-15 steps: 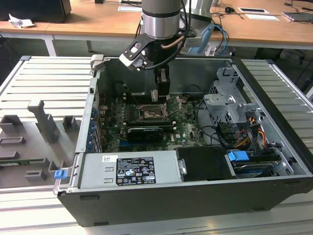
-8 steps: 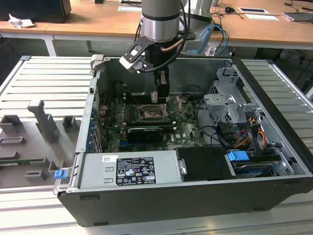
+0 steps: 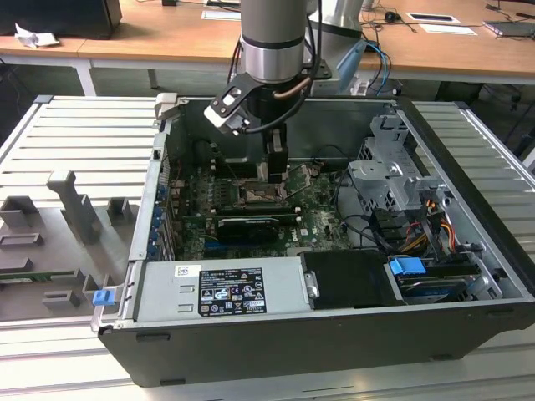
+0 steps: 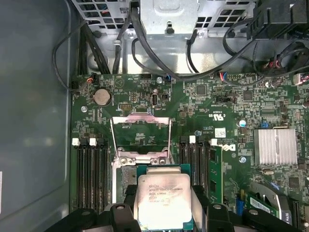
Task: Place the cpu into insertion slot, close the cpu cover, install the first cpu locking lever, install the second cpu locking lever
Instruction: 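Place the cpu into insertion slot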
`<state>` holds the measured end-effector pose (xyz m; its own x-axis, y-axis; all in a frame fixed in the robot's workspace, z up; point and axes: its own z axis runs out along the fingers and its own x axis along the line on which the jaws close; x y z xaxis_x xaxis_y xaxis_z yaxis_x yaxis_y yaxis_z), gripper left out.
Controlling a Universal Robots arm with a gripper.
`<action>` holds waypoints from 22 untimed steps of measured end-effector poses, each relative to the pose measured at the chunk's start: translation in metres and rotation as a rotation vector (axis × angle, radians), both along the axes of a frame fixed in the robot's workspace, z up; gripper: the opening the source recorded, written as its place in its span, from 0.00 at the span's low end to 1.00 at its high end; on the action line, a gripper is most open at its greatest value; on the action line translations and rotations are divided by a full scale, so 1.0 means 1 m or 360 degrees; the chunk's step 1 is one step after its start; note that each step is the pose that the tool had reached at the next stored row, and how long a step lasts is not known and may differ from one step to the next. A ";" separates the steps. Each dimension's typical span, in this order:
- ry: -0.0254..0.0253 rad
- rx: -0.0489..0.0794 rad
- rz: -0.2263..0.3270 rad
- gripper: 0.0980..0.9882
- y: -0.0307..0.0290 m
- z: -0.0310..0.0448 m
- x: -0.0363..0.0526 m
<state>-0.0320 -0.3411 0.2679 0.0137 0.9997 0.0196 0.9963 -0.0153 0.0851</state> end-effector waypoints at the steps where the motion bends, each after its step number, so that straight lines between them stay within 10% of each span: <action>1: 0.00002 0.0000 0.0000 0.48 0.0011 -0.0029 -0.0011; 22: 0.00000 0.0004 -0.0009 0.48 0.0128 -0.0395 -0.0159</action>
